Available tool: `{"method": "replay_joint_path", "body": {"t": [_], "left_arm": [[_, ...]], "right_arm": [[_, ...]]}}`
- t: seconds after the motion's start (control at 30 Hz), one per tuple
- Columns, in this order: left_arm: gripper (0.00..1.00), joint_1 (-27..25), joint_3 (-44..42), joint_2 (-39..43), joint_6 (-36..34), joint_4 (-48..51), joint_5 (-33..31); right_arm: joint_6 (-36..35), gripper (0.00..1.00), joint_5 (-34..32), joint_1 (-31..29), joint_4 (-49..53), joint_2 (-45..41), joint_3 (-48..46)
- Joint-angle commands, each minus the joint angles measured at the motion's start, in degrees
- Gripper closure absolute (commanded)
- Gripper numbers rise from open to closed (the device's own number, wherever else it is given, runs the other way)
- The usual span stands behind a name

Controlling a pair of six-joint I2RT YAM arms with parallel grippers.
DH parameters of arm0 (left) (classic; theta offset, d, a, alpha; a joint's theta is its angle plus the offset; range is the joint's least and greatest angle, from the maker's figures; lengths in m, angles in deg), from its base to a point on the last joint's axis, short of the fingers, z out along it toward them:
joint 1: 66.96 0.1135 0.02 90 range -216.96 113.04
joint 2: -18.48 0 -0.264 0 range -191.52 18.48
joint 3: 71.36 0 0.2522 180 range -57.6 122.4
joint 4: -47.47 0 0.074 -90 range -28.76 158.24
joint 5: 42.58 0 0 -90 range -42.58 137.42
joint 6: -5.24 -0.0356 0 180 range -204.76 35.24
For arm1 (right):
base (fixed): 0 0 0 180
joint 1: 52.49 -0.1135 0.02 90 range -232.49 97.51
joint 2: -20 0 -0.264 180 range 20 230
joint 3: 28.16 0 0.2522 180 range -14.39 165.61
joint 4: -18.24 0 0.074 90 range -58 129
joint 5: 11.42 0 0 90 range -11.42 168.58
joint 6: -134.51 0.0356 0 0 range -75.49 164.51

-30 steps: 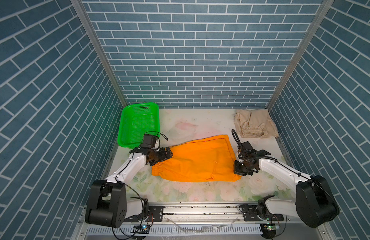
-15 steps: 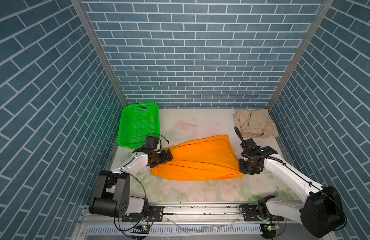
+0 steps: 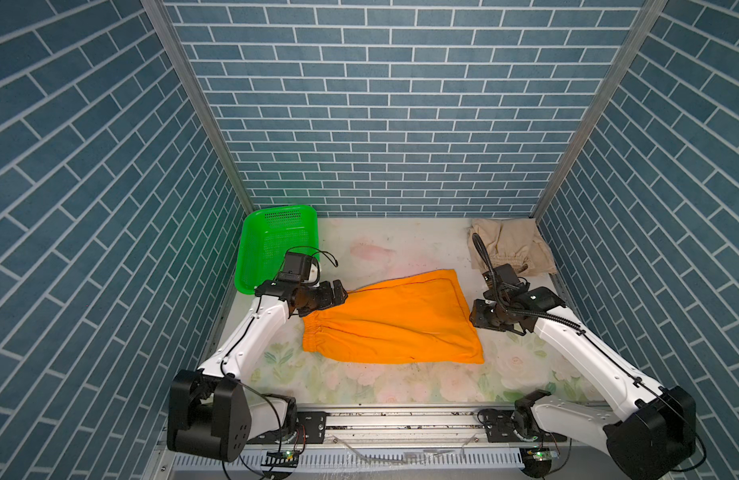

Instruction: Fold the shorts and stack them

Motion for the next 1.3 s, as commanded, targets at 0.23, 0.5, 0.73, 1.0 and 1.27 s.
{"method": "replay_joint_path", "body": {"t": [0.23,0.5,0.73,1.0,1.27], "left_arm": [[0.00,-0.5,-9.7,-1.6,2.8,-6.8,-2.9],[0.00,-2.7,-15.4,-2.4,4.8,-11.7,-1.3],[0.00,-9.0,-14.4,-6.0,5.8,-12.6,-3.5],[0.00,-10.5,-3.9,-2.6,2.5,2.3,-11.4],[0.00,6.4,12.1,6.7,-4.6,23.1,-10.9]], "right_arm": [[7.5,0.87,3.3,-2.6,-18.2,7.5,-12.4],[9.2,0.89,1.3,-1.0,-17.6,6.2,-18.4],[8.5,0.84,6.0,7.0,-19.7,2.7,-23.6],[-0.7,0.75,4.2,4.9,-14.3,-2.9,-14.0],[-17.3,0.49,-3.9,-24.3,-20.5,12.7,6.4]]}}
